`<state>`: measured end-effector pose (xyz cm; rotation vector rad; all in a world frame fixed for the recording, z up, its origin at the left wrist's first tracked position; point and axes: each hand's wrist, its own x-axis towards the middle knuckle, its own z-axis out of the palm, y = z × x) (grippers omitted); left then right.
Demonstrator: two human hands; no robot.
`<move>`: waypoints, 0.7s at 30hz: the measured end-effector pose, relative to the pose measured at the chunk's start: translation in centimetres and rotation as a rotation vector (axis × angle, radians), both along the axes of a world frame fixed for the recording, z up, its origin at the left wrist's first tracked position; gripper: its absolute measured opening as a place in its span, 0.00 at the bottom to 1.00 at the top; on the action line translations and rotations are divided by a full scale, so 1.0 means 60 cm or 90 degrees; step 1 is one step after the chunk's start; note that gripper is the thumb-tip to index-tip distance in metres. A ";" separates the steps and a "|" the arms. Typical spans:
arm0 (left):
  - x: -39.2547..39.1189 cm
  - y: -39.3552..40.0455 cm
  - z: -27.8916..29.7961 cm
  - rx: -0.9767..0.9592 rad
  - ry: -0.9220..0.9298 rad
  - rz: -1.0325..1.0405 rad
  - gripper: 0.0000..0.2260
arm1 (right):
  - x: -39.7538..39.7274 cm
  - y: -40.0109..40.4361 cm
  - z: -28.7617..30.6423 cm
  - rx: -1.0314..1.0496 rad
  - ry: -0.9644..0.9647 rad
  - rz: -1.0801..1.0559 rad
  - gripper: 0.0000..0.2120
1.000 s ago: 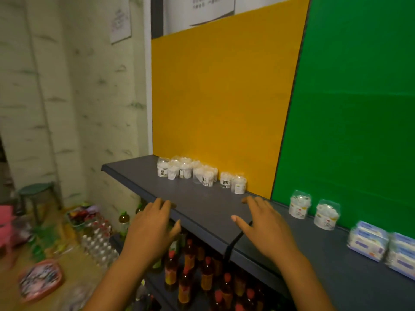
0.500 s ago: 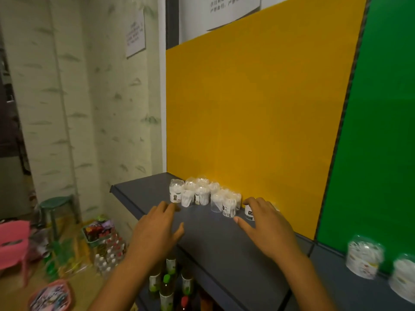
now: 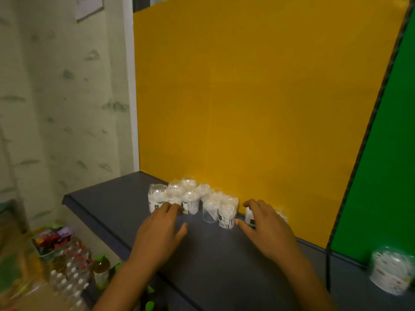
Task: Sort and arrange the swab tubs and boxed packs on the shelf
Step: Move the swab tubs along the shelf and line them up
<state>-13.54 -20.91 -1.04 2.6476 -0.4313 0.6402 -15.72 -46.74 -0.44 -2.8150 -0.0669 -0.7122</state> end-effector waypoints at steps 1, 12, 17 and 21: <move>0.022 0.002 -0.001 -0.008 0.001 -0.019 0.19 | 0.011 0.004 -0.002 0.002 0.006 -0.013 0.22; 0.199 -0.040 -0.043 -0.075 0.062 -0.194 0.19 | 0.108 0.040 -0.056 0.060 0.009 -0.098 0.22; 0.232 -0.075 -0.088 -0.115 0.094 -0.218 0.26 | 0.133 0.057 -0.075 0.135 -0.019 -0.122 0.21; 0.254 -0.094 -0.109 -0.148 0.111 -0.228 0.29 | 0.140 0.062 -0.090 0.171 -0.049 -0.126 0.23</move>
